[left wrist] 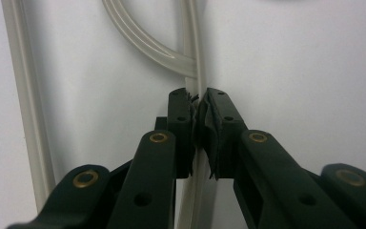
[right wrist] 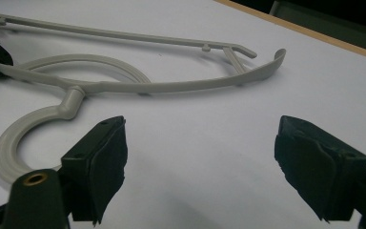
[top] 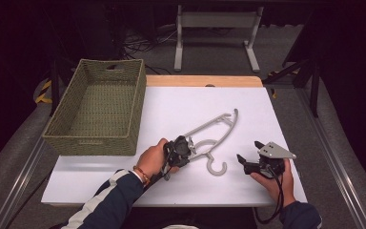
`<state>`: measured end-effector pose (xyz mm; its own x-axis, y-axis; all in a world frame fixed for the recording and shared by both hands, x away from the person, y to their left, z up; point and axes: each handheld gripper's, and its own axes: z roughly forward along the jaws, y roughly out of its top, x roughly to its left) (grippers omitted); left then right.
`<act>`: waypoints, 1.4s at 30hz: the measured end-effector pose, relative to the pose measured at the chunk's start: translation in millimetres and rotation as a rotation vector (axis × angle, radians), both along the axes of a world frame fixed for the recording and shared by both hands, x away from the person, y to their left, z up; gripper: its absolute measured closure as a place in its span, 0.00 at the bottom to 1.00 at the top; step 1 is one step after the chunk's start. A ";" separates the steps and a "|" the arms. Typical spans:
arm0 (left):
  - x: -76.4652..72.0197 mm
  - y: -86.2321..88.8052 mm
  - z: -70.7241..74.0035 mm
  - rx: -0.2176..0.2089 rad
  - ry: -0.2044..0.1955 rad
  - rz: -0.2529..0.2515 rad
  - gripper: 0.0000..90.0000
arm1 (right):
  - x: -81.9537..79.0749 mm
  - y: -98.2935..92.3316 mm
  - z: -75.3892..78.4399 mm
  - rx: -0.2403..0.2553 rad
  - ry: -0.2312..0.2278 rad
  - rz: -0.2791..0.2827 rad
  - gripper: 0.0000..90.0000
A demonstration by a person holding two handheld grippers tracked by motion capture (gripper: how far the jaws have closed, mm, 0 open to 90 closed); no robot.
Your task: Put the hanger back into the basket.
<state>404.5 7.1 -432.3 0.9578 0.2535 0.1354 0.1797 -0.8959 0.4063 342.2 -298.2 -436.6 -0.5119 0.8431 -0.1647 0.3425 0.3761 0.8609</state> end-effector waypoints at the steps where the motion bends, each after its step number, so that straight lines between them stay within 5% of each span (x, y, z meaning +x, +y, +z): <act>1: -0.7 0.4 0.1 -0.015 -0.007 0.003 0.91 | -0.1 -0.4 0.2 0.003 0.000 -0.003 0.21; 4: 1.2 1.2 2.3 -0.044 -0.008 0.020 0.91 | -0.1 -1.7 0.3 0.006 -0.003 -0.007 0.21; 7: 3.3 4.2 12.4 -0.122 -0.020 0.035 0.91 | -0.6 -4.2 1.1 0.017 -0.006 -0.017 0.21; 17: 0.7 12.1 47.7 -0.252 -0.124 0.062 0.91 | -2.2 -8.1 3.6 0.043 -0.030 -0.051 0.20; 42: -2.0 30.0 116.0 -0.357 -0.241 0.082 0.91 | -3.6 -7.5 4.8 0.039 -0.053 -0.056 0.20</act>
<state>402.4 37.1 -316.3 0.8844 0.3985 0.2428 0.1062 -0.6786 0.7268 338.6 -305.7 -431.8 -0.4552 0.8765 -0.1569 0.3160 0.3237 0.8918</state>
